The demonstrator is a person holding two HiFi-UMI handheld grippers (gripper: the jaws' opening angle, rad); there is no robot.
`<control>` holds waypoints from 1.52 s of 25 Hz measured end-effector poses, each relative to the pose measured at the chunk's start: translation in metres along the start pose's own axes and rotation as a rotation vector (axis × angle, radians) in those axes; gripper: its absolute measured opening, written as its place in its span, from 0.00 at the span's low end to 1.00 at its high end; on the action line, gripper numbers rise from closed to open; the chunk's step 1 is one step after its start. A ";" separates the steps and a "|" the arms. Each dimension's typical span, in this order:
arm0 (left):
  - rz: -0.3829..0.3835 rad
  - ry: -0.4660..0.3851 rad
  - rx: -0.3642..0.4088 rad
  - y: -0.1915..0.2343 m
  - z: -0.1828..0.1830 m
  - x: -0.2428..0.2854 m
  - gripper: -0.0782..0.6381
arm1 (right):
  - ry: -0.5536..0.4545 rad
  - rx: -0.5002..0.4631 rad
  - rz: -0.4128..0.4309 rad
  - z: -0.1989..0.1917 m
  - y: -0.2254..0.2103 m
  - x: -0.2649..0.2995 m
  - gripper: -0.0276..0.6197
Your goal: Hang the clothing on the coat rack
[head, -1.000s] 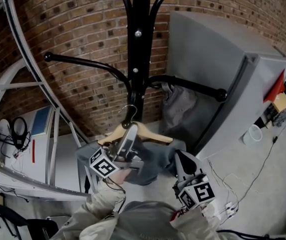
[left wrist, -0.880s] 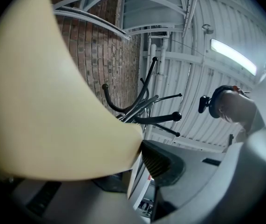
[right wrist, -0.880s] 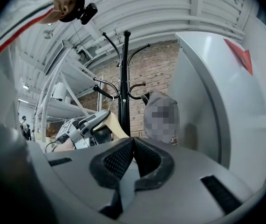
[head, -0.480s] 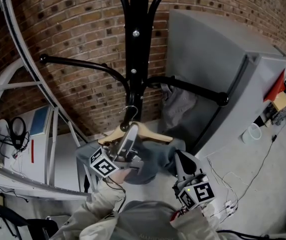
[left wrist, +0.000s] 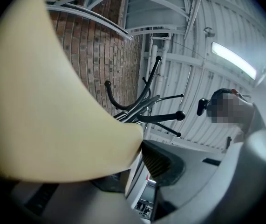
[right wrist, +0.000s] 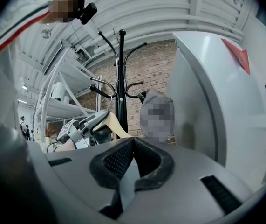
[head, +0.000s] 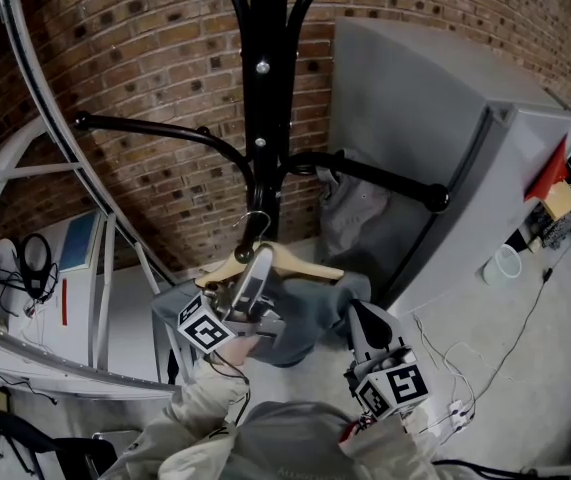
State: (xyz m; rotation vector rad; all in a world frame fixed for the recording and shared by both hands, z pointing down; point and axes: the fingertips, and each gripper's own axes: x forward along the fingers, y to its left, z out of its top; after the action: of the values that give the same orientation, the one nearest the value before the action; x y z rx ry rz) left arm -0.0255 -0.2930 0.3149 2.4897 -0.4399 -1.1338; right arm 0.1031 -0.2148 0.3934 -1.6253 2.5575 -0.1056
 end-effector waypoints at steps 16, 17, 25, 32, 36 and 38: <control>0.051 0.029 -0.023 0.008 -0.019 -0.010 0.27 | 0.008 0.008 0.014 -0.002 -0.002 -0.007 0.08; 0.061 0.033 -0.028 0.009 -0.021 -0.012 0.27 | 0.009 0.009 0.016 -0.003 -0.002 -0.007 0.08; 0.139 0.064 -0.023 0.011 -0.033 -0.035 0.27 | 0.034 0.025 0.031 -0.013 0.003 -0.007 0.08; 0.247 0.138 0.074 0.007 -0.041 -0.071 0.27 | 0.030 0.046 0.077 -0.015 0.017 -0.007 0.08; 0.292 0.210 0.169 -0.004 -0.048 -0.086 0.25 | 0.033 0.061 0.109 -0.019 0.028 -0.006 0.08; 0.307 0.230 0.204 -0.009 -0.049 -0.093 0.24 | 0.044 0.060 0.119 -0.022 0.033 -0.006 0.08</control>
State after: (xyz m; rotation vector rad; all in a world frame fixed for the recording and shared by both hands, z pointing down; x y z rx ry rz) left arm -0.0444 -0.2357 0.4013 2.5660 -0.8712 -0.7048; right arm 0.0734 -0.1953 0.4121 -1.4624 2.6491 -0.2079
